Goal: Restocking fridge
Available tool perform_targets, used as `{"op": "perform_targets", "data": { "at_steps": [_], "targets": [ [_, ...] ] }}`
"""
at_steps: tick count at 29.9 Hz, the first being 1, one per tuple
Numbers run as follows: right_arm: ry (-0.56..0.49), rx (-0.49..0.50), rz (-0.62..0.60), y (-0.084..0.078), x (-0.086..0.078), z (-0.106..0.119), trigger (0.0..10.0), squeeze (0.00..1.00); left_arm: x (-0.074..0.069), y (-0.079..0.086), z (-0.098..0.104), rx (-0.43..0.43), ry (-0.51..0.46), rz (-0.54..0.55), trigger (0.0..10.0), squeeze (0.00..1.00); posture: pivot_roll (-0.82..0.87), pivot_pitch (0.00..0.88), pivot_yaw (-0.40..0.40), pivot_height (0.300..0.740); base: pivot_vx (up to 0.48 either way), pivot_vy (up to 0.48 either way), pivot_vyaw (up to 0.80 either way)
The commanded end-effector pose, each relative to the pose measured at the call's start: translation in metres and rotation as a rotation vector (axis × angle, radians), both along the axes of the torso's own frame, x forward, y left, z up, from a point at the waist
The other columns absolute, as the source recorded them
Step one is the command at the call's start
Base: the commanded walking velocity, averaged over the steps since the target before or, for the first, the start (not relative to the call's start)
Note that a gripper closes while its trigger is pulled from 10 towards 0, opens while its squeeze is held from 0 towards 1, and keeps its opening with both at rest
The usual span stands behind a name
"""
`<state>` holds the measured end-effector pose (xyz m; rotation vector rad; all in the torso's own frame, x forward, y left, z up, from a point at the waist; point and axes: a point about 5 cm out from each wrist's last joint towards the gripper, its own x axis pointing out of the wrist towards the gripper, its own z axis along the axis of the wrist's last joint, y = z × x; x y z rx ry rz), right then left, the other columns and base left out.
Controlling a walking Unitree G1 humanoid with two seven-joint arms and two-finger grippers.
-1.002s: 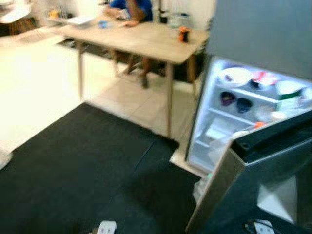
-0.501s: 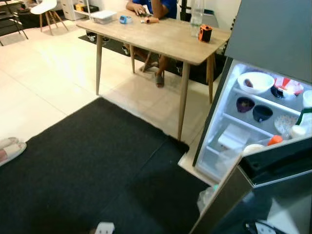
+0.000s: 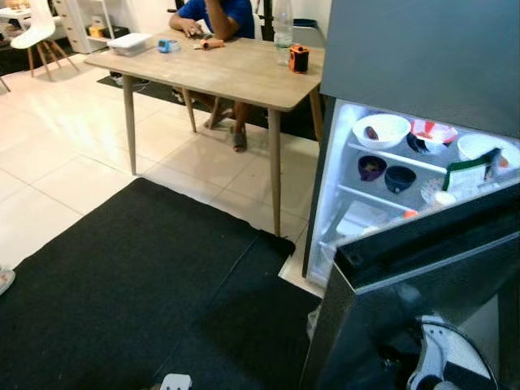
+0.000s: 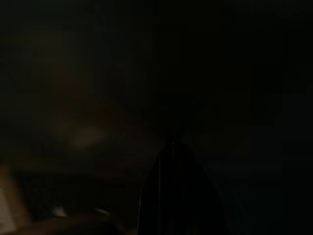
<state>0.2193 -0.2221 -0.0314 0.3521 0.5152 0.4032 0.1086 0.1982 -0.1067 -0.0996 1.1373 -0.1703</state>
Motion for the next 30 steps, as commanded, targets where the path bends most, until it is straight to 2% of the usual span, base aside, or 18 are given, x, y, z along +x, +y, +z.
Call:
{"op": "perform_targets", "data": {
  "at_steps": [1,2,3,5,6,8,9,11,12,13,14,15,18,20,21,23,25,30],
  "targets": [
    [-0.149,0.064,0.112,0.014,0.029,0.027,10.0,0.0,-0.012,0.005,-0.002,0.008,0.041,-0.005,10.0,0.0,-0.09,0.076,-0.008,0.74,0.0,0.0,0.0],
    [-0.218,0.076,0.189,0.022,0.042,0.041,10.0,0.0,-0.013,0.006,-0.003,0.007,0.044,-0.005,10.0,0.0,-0.09,0.082,-0.006,0.74,0.0,0.0,0.0],
    [-0.218,0.076,0.189,0.022,0.042,0.041,10.0,0.0,-0.013,0.006,-0.003,0.007,0.044,-0.005,10.0,0.0,-0.09,0.082,-0.006,0.74,0.0,0.0,0.0],
    [-0.287,0.067,0.25,0.031,0.054,0.055,10.0,0.0,-0.015,0.006,-0.003,0.006,0.048,-0.007,10.0,0.0,-0.09,0.087,-0.006,0.74,0.0,0.0,0.0],
    [-0.356,0.056,0.293,0.041,0.067,0.07,10.0,0.0,-0.017,0.006,-0.003,0.006,0.05,-0.008,10.0,0.0,-0.08,0.092,-0.01,0.74,0.0,0.0,0.0],
    [-0.476,-0.006,0.344,0.057,0.09,0.096,10.0,0.0,-0.02,0.006,-0.004,0.003,0.054,-0.007,10.0,0.0,-0.07,0.11,-0.015,0.74,0.0,0.0,0.0],
    [-0.476,-0.006,0.344,0.057,0.09,0.096,10.0,0.0,-0.02,0.006,-0.004,0.003,0.054,-0.007,10.0,0.0,-0.07,0.11,-0.015,0.74,0.0,0.0,0.0],
    [-0.565,-0.142,0.352,0.069,0.112,0.119,10.0,0.0,-0.024,0.007,-0.004,0.0,0.055,-0.006,10.0,0.0,-0.06,0.126,-0.02,0.74,0.0,0.0,0.0],
    [-0.565,-0.142,0.352,0.069,0.112,0.119,10.0,0.0,-0.024,0.007,-0.004,0.0,0.055,-0.006,10.0,0.0,-0.06,0.126,-0.02,0.74,0.0,0.0,0.0],
    [-0.612,-0.218,0.327,0.075,0.124,0.132,10.0,0.0,-0.025,0.008,-0.004,0.0,0.055,-0.004,10.0,0.0,-0.05,0.13,-0.022,0.74,0.0,0.0,0.0],
    [-0.7,-0.3,0.252,0.086,0.145,0.162,10.0,0.0,-0.027,0.011,-0.004,0.002,0.054,0.005,10.0,0.0,-0.04,0.133,-0.025,0.74,0.0,0.0,0.0],
    [-0.7,-0.3,0.252,0.086,0.145,0.162,10.0,0.0,-0.027,0.011,-0.004,0.002,0.054,0.005,10.0,0.0,-0.04,0.133,-0.025,0.74,0.0,0.0,0.0],
    [-0.795,-0.352,0.153,0.097,0.162,0.196,10.0,0.0,-0.028,0.014,-0.004,0.008,0.051,0.015,10.0,0.0,-0.03,0.133,-0.027,0.74,0.0,0.0,0.0],
    [-0.795,-0.352,0.153,0.097,0.162,0.196,10.0,0.0,-0.028,0.014,-0.004,0.008,0.051,0.015,10.0,0.0,-0.03,0.133,-0.027,0.74,0.0,0.0,0.0],
    [-0.877,-0.36,0.057,0.101,0.169,0.22,10.0,0.0,-0.028,0.015,-0.003,0.011,0.047,0.025,10.0,0.0,-0.02,0.125,-0.035,0.74,0.0,0.0,0.0],
    [-0.9,-0.37,0.031,0.102,0.17,0.225,10.0,0.0,-0.028,0.015,-0.003,0.012,0.046,0.028,10.0,0.0,-0.02,0.125,-0.035,0.74,0.0,0.0,0.0],
    [-0.917,-0.504,0.002,0.097,0.169,0.22,10.0,0.0,-0.029,0.014,-0.004,0.009,0.045,0.029,10.0,0.0,-0.02,0.126,-0.032,0.74,0.0,0.0,0.0],
    [-0.833,-0.617,-0.011,0.081,0.159,0.185,10.0,0.0,-0.03,0.011,-0.004,0.001,0.05,0.02,10.0,0.0,-0.04,0.127,-0.027,0.74,0.0,0.0,0.0]
  ]
}}
